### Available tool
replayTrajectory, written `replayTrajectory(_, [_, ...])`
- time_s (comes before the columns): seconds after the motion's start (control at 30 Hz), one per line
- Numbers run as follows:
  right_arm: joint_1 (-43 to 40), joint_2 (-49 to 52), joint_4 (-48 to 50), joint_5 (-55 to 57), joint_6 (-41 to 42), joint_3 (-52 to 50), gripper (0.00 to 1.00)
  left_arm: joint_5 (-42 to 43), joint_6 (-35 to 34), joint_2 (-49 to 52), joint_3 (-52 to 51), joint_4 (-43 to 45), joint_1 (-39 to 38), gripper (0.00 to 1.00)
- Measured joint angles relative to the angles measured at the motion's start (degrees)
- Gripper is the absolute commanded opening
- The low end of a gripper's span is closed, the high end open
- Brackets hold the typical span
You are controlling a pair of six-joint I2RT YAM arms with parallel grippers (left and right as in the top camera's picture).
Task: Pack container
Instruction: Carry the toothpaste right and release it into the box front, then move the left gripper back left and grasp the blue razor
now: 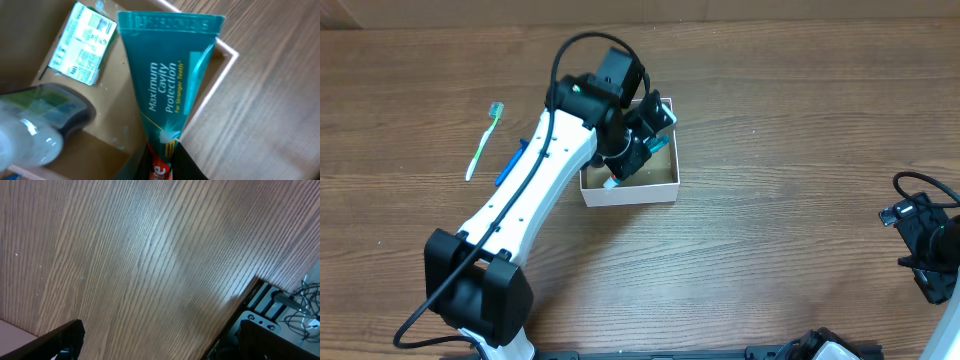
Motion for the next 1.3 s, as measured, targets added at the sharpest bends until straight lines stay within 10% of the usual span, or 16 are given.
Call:
replayTrajectory(0.6, [0.0, 0.0, 0.1, 0.0, 0.0, 0.0, 1.0, -5.9, 5.5, 0.0, -12.5, 12.4, 0.0, 0.42])
replayTrajectory(0.93, [0.0, 0.0, 0.1, 0.0, 0.0, 0.0, 1.0, -5.9, -4.7, -0.4, 20.9, -10.0, -1.5, 0.36])
replayTrajectory(1.3, [0.0, 0.0, 0.0, 0.0, 0.0, 0.0, 1.0, -5.8, -18.2, -0.5, 24.9, -16.5, 25.3, 0.38])
